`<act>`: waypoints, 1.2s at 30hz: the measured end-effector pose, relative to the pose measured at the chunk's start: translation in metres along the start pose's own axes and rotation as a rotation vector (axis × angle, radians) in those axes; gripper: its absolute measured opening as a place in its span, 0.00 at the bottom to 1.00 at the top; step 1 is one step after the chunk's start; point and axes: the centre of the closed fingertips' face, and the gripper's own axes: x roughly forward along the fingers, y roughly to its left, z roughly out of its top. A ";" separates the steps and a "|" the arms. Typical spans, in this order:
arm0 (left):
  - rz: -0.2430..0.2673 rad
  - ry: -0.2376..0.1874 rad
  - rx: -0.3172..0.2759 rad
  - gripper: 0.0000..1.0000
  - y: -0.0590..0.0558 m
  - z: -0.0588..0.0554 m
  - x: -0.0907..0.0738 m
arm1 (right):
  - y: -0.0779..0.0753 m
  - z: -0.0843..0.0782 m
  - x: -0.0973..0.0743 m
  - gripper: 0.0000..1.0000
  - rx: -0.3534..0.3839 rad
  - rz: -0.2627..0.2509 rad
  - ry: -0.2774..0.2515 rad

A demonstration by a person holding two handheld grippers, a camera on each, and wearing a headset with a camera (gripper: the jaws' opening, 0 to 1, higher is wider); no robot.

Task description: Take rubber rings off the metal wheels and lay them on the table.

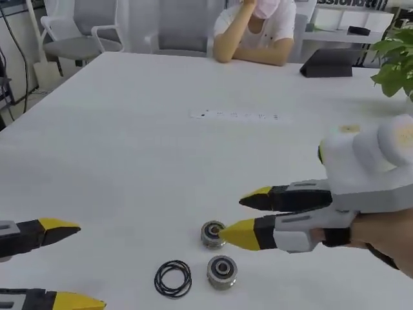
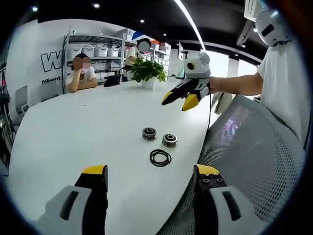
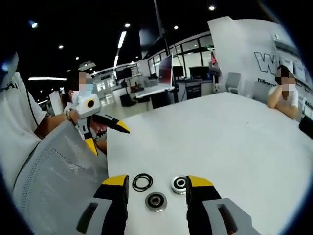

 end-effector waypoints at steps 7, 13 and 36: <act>0.015 -0.015 -0.023 0.70 0.001 -0.001 0.000 | 0.005 -0.014 -0.009 0.49 0.002 -0.010 0.012; 0.023 -0.014 -0.039 0.71 0.001 -0.005 -0.001 | 0.003 -0.031 -0.016 0.56 0.031 -0.047 0.014; 0.033 0.036 -0.072 0.86 -0.005 -0.022 0.001 | 0.002 -0.102 -0.048 0.70 0.140 -0.142 0.074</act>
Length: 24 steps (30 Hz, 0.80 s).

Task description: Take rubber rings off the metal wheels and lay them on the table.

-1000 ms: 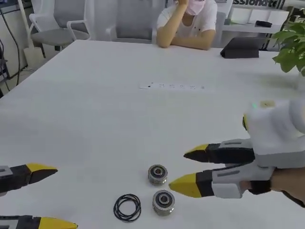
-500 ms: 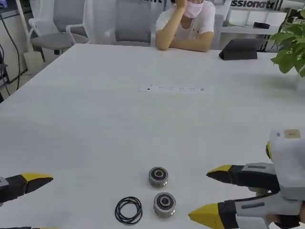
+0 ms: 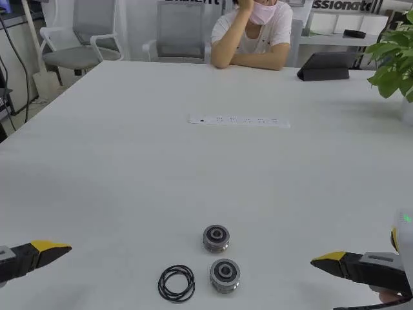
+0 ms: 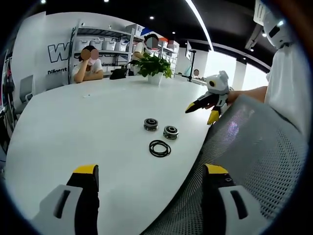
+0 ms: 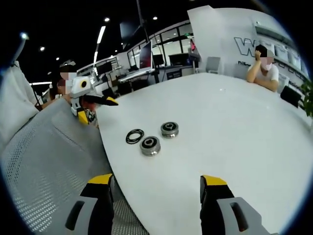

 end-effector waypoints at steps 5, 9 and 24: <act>-0.002 0.003 -0.010 0.89 0.000 -0.001 0.000 | -0.002 -0.007 -0.003 0.72 0.020 -0.021 -0.004; -0.002 0.007 -0.022 0.97 -0.001 -0.002 0.001 | -0.003 -0.010 -0.004 0.76 0.033 -0.036 -0.006; -0.009 0.014 -0.043 0.99 -0.003 -0.004 0.001 | -0.010 -0.009 -0.004 0.96 0.037 -0.080 -0.013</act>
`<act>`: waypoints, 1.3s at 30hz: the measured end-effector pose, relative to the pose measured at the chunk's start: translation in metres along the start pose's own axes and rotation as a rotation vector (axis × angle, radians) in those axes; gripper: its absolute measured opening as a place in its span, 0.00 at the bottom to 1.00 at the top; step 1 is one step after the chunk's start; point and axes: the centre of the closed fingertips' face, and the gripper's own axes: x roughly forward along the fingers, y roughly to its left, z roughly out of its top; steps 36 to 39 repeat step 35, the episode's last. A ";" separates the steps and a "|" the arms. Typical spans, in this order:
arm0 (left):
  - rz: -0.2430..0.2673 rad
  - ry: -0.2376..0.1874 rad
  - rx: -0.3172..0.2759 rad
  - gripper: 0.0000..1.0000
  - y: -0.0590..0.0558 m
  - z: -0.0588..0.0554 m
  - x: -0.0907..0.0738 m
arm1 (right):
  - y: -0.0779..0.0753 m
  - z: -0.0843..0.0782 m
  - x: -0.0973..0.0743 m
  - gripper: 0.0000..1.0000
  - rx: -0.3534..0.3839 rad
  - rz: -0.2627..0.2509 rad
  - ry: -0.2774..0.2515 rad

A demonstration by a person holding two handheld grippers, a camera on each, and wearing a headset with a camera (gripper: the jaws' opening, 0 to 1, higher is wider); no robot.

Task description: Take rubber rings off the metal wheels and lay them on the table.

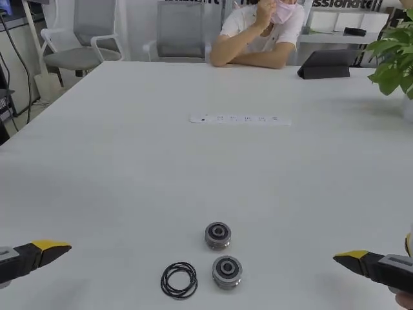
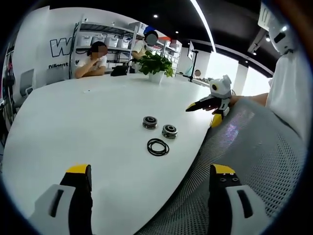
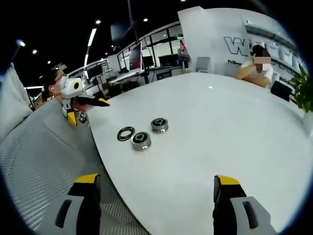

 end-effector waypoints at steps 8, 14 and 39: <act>-0.008 0.006 -0.006 0.99 -0.003 0.000 0.002 | -0.001 -0.004 -0.001 0.99 0.006 -0.006 0.019; -0.015 0.007 -0.012 0.99 -0.006 0.000 0.004 | -0.001 -0.005 -0.002 0.99 0.016 -0.010 0.021; 0.023 0.027 -0.033 0.96 -0.002 -0.005 0.002 | -0.001 -0.008 -0.004 0.94 0.035 -0.014 0.024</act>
